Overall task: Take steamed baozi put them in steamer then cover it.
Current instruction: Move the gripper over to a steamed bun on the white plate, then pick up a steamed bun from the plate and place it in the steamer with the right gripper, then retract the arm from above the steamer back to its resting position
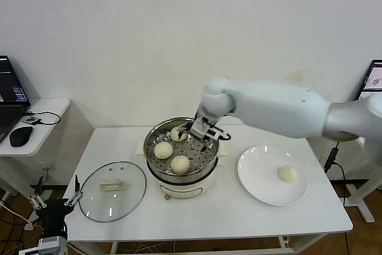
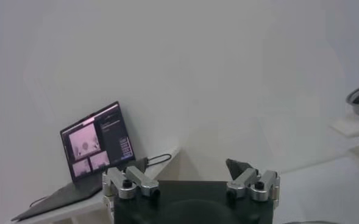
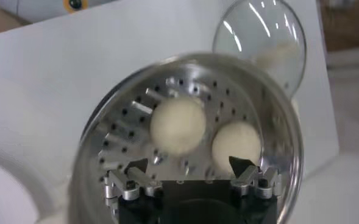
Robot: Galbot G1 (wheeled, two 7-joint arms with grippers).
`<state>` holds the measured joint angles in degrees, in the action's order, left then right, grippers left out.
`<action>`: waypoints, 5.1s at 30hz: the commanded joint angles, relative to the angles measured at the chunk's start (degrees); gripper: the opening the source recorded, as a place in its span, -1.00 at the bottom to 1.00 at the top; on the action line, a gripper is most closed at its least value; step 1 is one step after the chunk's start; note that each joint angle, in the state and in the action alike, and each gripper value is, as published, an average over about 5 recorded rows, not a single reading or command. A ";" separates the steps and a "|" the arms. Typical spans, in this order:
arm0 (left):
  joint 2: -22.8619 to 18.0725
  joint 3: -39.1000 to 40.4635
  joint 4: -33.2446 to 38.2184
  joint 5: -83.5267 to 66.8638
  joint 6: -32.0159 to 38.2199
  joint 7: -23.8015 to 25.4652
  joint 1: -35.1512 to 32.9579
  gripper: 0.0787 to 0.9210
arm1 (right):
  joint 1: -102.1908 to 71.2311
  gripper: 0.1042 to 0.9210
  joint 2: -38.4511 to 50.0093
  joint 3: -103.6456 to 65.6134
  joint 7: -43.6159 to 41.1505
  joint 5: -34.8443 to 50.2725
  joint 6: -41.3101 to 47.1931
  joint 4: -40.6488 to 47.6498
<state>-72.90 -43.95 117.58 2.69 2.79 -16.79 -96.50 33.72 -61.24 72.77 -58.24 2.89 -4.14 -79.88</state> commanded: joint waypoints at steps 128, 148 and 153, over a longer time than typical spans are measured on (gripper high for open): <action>-1.55 1.30 1.02 -0.06 -0.80 -0.08 0.29 0.77 | -13.28 0.38 -10.54 -5.42 13.20 18.30 45.68 12.91; -1.30 1.95 0.60 0.04 -0.84 0.13 0.87 0.77 | -15.00 0.76 11.65 -18.75 36.09 32.71 42.01 -10.61; -1.47 2.87 -0.14 0.59 -0.67 0.11 1.49 0.77 | -33.65 0.76 21.35 -32.85 49.83 31.47 32.48 -19.21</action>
<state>-74.33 -41.58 117.88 2.94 1.99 -16.66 -95.24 17.96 -55.21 55.71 -29.61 30.11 37.51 -84.36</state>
